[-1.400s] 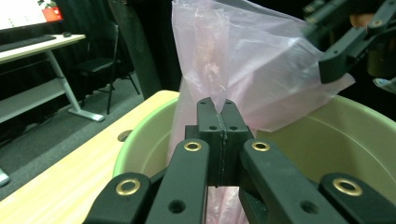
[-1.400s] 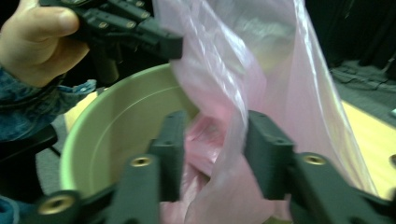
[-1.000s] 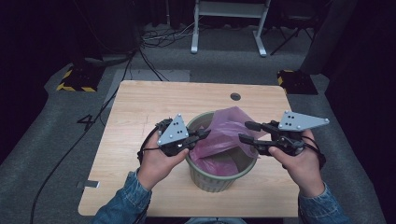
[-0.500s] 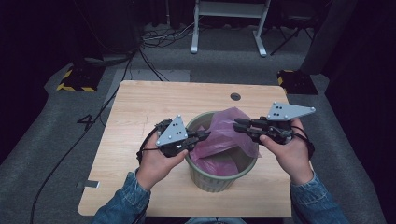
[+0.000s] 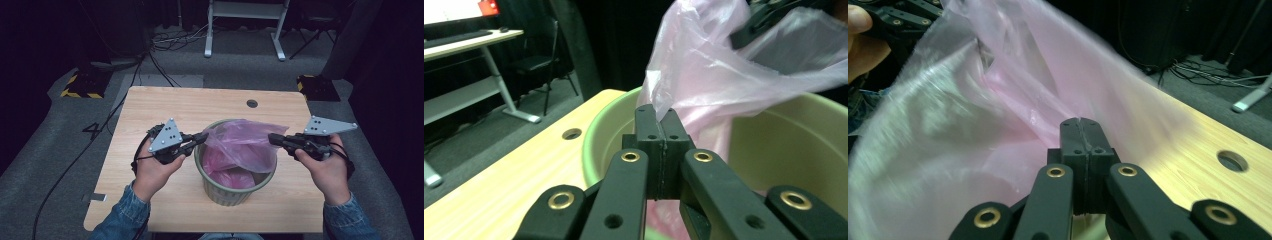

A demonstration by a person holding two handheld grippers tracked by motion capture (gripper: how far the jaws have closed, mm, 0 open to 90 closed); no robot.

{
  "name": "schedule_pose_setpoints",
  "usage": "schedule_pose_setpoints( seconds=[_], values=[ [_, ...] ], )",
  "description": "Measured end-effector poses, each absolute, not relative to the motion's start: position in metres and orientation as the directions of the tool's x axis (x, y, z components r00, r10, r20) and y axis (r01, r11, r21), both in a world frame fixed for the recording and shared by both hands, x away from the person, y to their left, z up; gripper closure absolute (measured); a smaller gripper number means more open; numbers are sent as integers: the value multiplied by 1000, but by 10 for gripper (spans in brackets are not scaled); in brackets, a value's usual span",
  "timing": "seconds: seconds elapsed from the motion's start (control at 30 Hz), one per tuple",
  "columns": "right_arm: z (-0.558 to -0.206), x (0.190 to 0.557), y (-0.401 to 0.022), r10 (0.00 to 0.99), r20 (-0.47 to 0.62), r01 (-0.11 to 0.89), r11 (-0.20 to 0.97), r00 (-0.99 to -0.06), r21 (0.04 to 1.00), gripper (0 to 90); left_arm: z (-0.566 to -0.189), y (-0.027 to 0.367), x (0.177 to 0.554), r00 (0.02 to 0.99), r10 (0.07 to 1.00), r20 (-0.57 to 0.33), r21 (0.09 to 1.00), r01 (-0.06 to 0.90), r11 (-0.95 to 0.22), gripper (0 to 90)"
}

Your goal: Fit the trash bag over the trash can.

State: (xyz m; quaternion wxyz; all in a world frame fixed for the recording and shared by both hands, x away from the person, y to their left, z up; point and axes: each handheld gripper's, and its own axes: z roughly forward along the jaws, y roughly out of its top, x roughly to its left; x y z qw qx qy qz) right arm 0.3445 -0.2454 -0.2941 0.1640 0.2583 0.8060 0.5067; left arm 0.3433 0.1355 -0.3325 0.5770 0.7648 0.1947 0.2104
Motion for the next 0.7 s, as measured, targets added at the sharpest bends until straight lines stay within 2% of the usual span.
schedule_pose_setpoints(
  seconds=[0.43,0.7],
  values=[
    [-314,324,-283,645,33,308,319,-764,896,900,-343,162,342,796,598,88,960,93,-265,900],
    [-327,308,-294,654,56,328,301,-755,895,900,-347,164,334,808,584,81,960,94,-264,900]
  ],
)
